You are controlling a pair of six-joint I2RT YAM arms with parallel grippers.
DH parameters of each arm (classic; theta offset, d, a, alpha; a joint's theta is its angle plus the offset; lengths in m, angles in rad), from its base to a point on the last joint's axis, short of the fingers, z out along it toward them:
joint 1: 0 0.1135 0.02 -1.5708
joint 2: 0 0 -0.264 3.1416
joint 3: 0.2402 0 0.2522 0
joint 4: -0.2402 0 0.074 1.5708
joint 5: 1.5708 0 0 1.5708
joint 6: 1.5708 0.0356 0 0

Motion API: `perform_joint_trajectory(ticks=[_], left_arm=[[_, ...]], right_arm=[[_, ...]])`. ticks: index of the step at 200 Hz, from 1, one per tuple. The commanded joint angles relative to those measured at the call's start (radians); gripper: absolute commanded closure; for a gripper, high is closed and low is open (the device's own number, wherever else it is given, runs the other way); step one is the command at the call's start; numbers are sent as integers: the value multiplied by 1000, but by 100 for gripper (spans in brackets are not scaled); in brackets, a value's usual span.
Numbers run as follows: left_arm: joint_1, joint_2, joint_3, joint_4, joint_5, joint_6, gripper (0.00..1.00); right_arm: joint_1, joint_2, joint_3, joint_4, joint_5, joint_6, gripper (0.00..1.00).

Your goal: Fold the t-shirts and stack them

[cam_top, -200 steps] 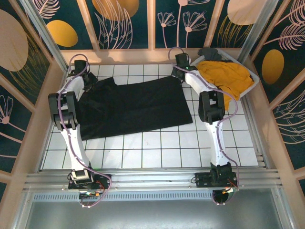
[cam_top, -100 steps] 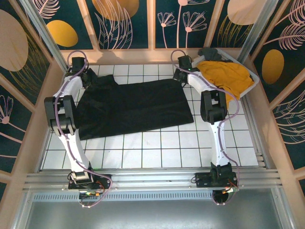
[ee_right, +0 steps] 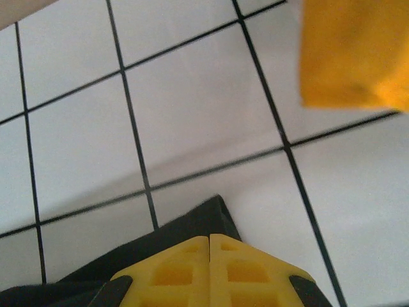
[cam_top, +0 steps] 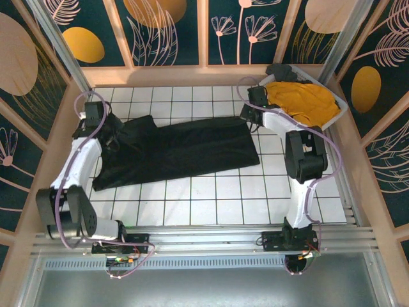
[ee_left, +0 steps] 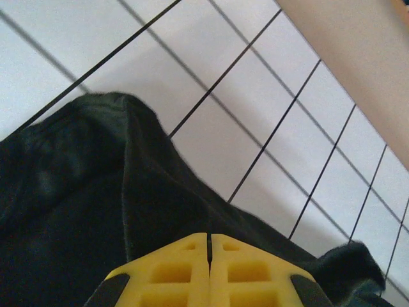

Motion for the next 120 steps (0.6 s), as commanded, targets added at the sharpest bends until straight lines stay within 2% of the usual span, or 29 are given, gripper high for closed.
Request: perform_joint_trajectory(ticks=[1,21,62,120], left_arm=[[5,-92,-91,-72,-63,-62,100],[5,-175,-177,-113,-82,-91,100],[5,-301,-346,-139,-7,-173,100],[5,-414,-444,-243,-5,-268,100]], right_arm=[[-7,-84,-102,49,48,22,100],[-8,-126,-177,54,44,24,100],[-17,-155,-259,53,6,17,100],[-17,-165,-274,44,27,13,100]])
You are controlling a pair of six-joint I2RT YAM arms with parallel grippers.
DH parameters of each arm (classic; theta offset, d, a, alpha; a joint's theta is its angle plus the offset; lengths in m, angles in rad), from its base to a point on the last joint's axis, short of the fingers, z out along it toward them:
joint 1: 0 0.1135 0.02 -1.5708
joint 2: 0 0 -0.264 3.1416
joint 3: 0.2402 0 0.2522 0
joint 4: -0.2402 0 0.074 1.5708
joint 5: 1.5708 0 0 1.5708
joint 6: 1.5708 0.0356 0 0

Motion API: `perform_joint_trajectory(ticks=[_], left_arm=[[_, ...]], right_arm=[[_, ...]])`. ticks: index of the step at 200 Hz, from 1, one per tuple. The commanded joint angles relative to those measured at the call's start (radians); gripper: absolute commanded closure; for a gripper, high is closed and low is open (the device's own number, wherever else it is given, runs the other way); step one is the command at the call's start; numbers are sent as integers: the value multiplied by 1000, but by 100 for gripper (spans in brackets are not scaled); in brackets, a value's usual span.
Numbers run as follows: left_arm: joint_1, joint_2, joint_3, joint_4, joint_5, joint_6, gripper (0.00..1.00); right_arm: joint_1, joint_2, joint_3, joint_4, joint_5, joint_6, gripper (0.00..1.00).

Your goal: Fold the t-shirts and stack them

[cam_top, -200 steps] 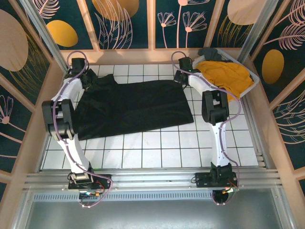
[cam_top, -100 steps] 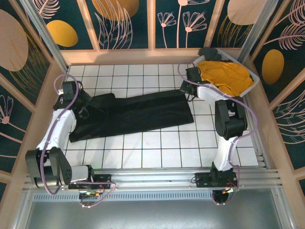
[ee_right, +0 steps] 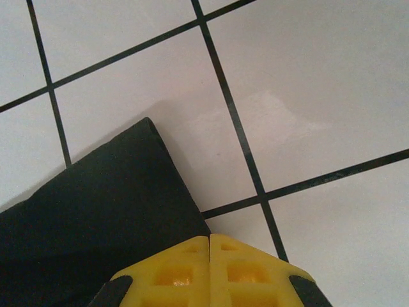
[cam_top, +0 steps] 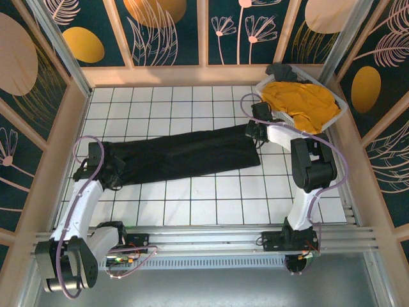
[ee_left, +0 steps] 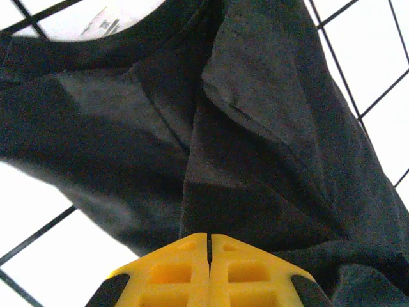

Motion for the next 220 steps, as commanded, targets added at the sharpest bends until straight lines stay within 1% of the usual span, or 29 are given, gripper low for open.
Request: perform_joint_trajectory(ticks=[1,20,55,76,112,155,162,165,173,182,189,195,200,205,220], left_arm=[[5,-21,-27,-63,12,-58,100],[5,-23,-31,-81,5,-72,100],[5,-38,14,-147,-99,-72,100],[5,-35,31,-169,-138,-67,100],[5,-50,52,-190,-205,-72,100],[4,-25,7,-182,-185,-69,100],[5,-26,-2,-184,-182,-73,100],[5,-28,-4,-184,-182,-75,100],[4,-31,-8,-190,-187,-82,94],[5,-37,-9,-193,-193,-86,81],[5,-39,-7,-192,-194,-86,70],[5,-41,-2,-192,-197,-85,63],[5,-41,3,-189,-197,-83,60],[4,-39,8,-185,-197,-84,55],[5,-31,25,-168,-191,-79,53]], right_arm=[[-11,-47,-14,11,20,7,100],[-8,-61,-17,7,23,5,100],[18,-102,-17,-12,47,-11,100],[42,-124,-21,-36,82,-14,100],[62,-164,-76,-45,125,3,100],[74,-187,-161,-37,144,36,100],[74,-193,-178,-31,137,48,93],[73,-197,-184,-25,130,51,88],[72,-215,-206,-10,119,60,75],[72,-240,-230,8,109,74,60],[73,-256,-240,16,101,83,54],[72,-267,-242,16,96,90,51],[72,-272,-241,14,93,97,51],[73,-275,-236,9,89,104,51],[72,-277,-219,5,71,119,51]])
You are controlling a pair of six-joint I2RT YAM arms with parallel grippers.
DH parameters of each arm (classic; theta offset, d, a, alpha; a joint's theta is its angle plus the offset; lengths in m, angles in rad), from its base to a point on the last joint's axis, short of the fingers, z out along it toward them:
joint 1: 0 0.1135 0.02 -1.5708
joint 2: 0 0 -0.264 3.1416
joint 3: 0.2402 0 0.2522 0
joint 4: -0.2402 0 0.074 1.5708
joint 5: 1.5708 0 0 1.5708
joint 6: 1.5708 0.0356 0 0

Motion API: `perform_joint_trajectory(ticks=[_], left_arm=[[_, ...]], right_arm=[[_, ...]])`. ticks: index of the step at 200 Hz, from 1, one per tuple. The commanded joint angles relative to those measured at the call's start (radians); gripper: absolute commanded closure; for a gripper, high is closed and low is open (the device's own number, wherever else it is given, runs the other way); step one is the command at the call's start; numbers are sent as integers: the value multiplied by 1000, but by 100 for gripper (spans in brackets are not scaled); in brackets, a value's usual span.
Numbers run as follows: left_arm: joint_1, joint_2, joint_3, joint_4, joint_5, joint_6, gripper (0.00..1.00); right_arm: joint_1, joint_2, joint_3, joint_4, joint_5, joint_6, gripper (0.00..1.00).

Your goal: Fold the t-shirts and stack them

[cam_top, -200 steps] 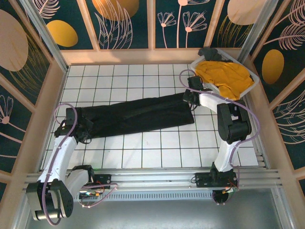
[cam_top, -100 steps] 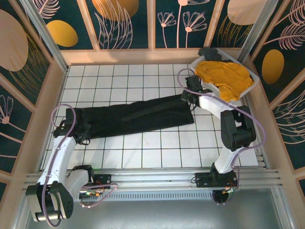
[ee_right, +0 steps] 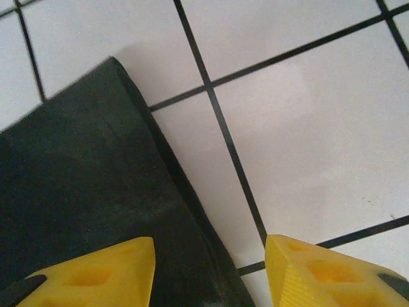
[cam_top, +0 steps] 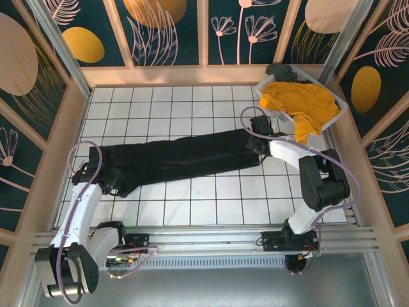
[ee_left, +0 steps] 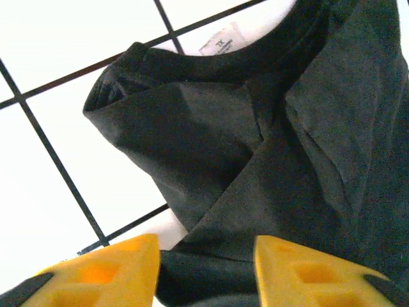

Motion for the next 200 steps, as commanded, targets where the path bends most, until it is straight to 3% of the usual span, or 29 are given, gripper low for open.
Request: perform_joint_trajectory(ticks=[1,51,90,106,128,160,200], left_arm=[[5,0,25,-3,-17,2,53],[5,104,95,144,63,34,61],[13,348,221,231,187,57,63],[18,425,249,250,217,60,63],[50,488,243,252,226,76,62],[182,538,222,254,264,150,56],[232,559,309,267,315,241,51]], right_arm=[[0,-45,17,18,-20,47,51],[31,45,109,30,-152,80,74],[6,92,43,17,-261,176,82],[-12,82,-5,18,-293,181,79],[-74,80,-59,35,-354,168,64],[-101,66,3,-8,-322,93,52],[-56,36,73,-41,-263,50,49]])
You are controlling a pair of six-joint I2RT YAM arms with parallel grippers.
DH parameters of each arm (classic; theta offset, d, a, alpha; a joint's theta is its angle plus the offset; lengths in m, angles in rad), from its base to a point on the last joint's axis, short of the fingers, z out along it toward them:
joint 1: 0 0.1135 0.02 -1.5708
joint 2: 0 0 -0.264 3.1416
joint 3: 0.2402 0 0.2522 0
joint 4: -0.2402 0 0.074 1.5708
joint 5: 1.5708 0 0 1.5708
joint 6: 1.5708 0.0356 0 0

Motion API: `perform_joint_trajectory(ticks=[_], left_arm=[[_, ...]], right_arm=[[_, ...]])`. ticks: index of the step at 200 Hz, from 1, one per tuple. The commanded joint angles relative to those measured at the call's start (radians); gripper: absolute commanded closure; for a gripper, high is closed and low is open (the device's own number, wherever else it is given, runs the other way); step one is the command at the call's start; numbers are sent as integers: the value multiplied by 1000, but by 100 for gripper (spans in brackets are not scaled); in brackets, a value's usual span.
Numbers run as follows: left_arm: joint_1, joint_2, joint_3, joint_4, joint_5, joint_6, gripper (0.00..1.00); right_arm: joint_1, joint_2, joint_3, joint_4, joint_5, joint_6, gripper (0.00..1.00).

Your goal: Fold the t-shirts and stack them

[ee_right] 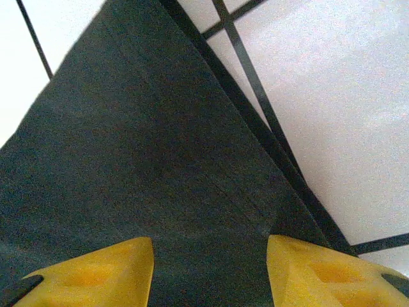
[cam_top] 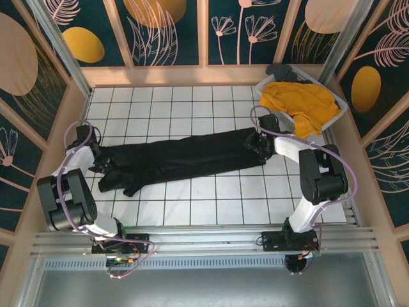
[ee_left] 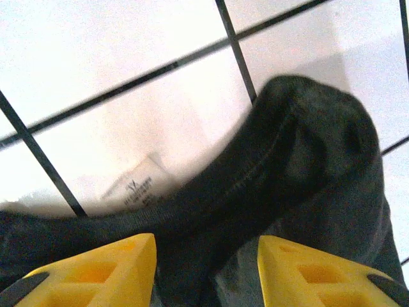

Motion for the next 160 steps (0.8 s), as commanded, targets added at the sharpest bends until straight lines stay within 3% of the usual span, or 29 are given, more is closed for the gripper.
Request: perform_joint_trajectory(ticks=[1,40,87,111,132,160], left_arm=[[3,-3,62,27,66,82,51],[3,-15,43,61,171,135,47],[3,62,47,73,153,171,52],[3,127,77,122,173,166,68],[4,196,166,75,85,200,100],[22,318,279,36,39,220,100]], right_arm=[[41,-38,59,-44,46,-49,49],[103,6,102,-5,21,-45,49],[88,96,146,-53,42,-39,49],[66,111,130,-64,62,-30,49],[53,112,104,-54,81,-37,49],[42,130,76,-41,109,-76,50]])
